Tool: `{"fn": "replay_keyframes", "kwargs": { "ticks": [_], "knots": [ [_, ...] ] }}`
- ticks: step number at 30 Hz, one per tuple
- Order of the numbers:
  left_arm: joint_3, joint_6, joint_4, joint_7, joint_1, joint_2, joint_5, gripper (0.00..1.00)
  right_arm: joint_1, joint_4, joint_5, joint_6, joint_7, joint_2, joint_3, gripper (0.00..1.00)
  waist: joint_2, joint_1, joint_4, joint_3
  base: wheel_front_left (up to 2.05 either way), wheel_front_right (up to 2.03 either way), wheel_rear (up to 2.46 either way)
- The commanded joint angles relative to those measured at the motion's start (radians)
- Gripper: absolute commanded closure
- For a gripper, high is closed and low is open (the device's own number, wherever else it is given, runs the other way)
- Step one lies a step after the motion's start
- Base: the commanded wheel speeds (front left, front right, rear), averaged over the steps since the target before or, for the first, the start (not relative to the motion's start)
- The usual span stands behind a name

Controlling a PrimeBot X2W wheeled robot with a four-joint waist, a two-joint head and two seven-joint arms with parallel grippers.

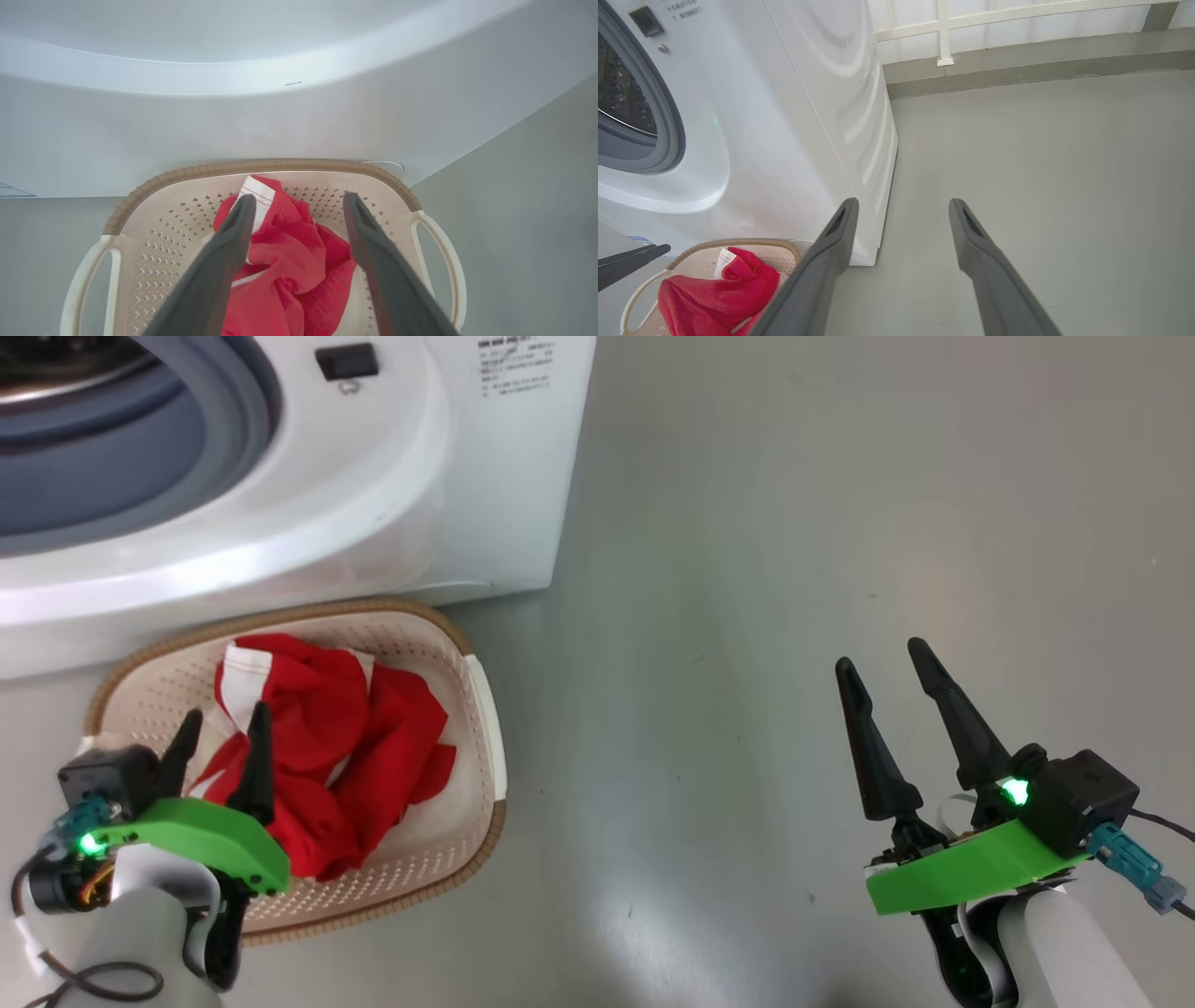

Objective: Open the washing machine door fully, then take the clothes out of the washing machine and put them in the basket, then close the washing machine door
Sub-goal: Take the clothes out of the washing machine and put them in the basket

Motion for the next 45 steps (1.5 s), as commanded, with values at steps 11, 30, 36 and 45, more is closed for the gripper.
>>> {"fn": "replay_keyframes", "kwargs": {
  "ticks": [11, 30, 36, 45],
  "knots": [
    [0.088, -0.005, -0.162, -0.005, 0.129, 0.001, 0.04, 0.0, 0.05, 0.003, -0.031, 0.006, -0.006, -0.001, -0.003, 0.0, 0.0, 0.0, 0.028, -0.147, 0.0, 0.0, 0.0],
    [0.131, -0.005, -0.441, -0.005, 0.321, -0.038, 0.098, 0.0, 0.149, 0.027, -0.05, 0.006, -0.006, -0.011, -0.038, 0.0, 0.0, 0.0, 0.066, -0.343, 0.0, 0.0, 0.0],
    [0.134, -0.005, -0.528, -0.005, 0.392, -0.047, 0.11, 0.0, 0.187, 0.024, -0.041, 0.006, -0.006, -0.025, -0.045, 0.0, 0.0, 0.0, 0.07, -0.383, 0.0, 0.0, 0.0],
    [0.139, -0.005, -0.614, -0.005, 0.496, -0.054, 0.138, 0.0, 0.23, 0.019, -0.031, 0.006, -0.006, -0.036, -0.059, 0.0, 0.0, 0.0, 0.071, -0.423, 0.0, 0.0, 0.0]
  ]
}}
